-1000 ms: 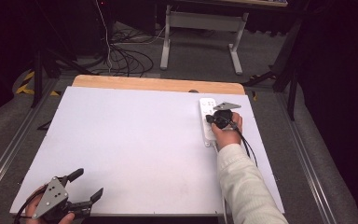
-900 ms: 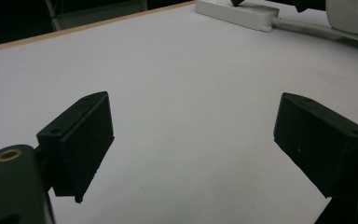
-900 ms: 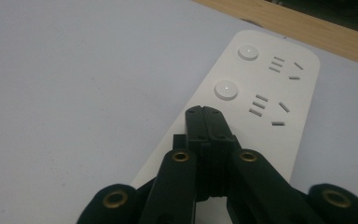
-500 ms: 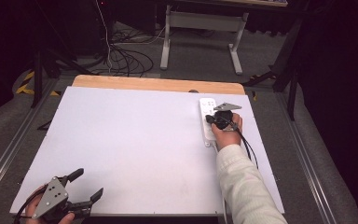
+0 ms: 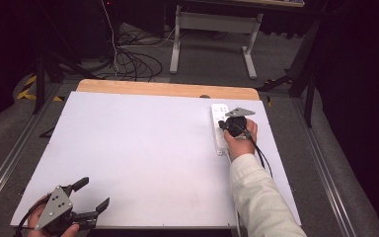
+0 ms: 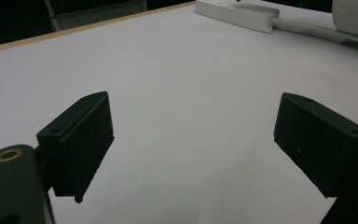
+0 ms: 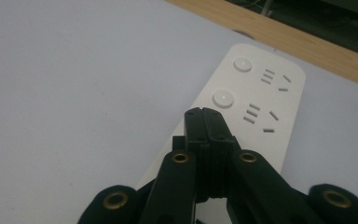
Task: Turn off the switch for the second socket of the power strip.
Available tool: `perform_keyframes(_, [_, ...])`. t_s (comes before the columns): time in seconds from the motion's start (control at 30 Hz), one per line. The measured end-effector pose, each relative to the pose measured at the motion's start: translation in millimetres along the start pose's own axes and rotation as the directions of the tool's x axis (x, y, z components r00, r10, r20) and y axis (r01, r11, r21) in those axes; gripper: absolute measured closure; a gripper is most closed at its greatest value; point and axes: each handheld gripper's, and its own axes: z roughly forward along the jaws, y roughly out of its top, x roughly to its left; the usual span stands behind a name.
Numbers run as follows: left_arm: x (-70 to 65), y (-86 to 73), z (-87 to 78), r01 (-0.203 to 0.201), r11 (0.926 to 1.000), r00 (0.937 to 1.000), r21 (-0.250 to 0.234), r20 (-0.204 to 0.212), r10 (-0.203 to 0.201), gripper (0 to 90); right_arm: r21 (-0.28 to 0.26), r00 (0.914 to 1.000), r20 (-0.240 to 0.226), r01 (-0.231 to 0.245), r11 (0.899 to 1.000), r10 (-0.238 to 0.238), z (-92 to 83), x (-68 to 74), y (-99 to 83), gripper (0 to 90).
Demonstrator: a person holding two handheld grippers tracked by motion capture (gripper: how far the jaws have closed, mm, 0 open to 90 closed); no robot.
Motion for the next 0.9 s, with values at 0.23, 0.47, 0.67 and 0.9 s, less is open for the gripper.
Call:
perform_keyframes(0.23, [-0.1, 0.3, -0.1, -0.001, 1.0, 1.0, -0.001, 0.002, 0.001, 12.5, -0.025, 0.9997, -0.024, -0.011, 1.0, 0.01, -9.6, 1.0, 6.8, 90.0])
perform_keyframes(0.47, [0.0, 0.6, 0.3, -0.006, 1.0, 1.0, -0.002, 0.002, 0.006, 12.5, -0.06, 0.9989, -0.042, -0.024, 0.998, 0.022, -22.5, 4.4, 11.7, 90.0])
perform_keyframes(0.67, [0.0, 0.7, 0.5, -0.01, 1.0, 0.9999, 0.0, 0.003, 0.01, 12.5, -0.075, 0.9985, -0.047, -0.031, 0.997, 0.027, -32.2, 3.6, 14.6, 90.0])
perform_keyframes(0.9, [-0.2, 0.9, 0.7, -0.003, 1.0, 1.0, -0.002, 0.004, 0.003, 12.5, -0.087, 0.9977, -0.063, -0.032, 0.996, 0.026, -41.1, 7.9, 17.2, 90.0])
